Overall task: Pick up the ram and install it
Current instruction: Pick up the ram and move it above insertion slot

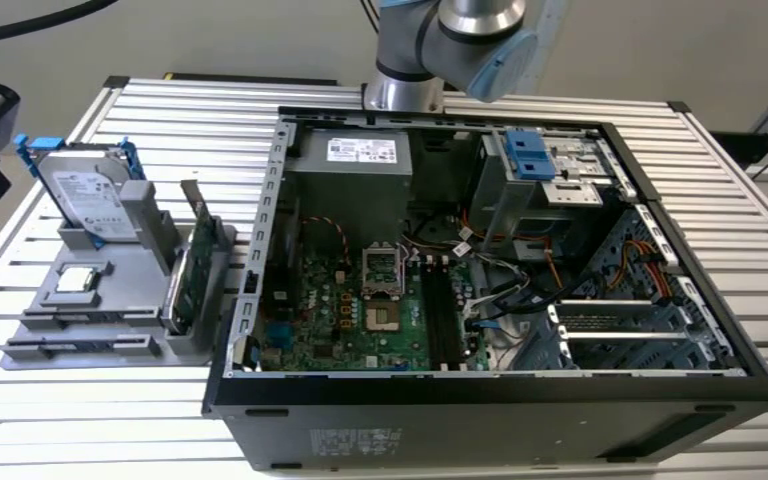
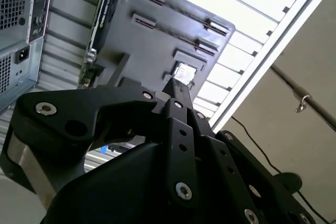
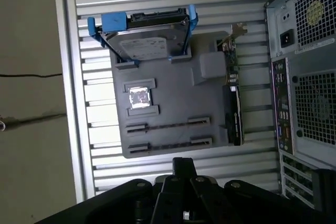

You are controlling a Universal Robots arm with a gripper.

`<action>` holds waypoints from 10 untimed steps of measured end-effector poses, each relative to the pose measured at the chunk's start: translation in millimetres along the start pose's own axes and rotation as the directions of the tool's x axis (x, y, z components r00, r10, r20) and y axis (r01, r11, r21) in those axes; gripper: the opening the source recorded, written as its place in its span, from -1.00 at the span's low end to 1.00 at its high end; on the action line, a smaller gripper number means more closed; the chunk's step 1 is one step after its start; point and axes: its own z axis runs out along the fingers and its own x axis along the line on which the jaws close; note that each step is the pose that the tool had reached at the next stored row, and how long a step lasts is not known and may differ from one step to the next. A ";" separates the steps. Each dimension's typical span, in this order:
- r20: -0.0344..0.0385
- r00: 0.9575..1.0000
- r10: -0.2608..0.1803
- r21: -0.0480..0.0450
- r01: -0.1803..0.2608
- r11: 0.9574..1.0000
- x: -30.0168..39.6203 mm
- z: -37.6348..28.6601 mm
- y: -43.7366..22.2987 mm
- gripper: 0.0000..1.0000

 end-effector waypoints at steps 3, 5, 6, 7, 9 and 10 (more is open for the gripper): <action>0.001 1.000 0.031 0.001 -0.031 1.000 0.1 0.0 0.0 -1.00; 0.003 0.999 0.052 0.001 -0.052 0.999 0.1 0.1 0.0 -1.00; 0.003 0.998 0.063 0.001 -0.063 0.998 0.1 0.1 0.0 -1.00; 0.004 0.997 0.074 0.001 -0.074 0.997 0.1 0.1 0.0 -1.00; 0.005 0.996 0.095 0.002 -0.095 0.996 0.2 0.2 0.0 -1.00; 0.005 0.994 0.105 0.002 -0.105 0.994 0.2 0.2 0.0 -1.00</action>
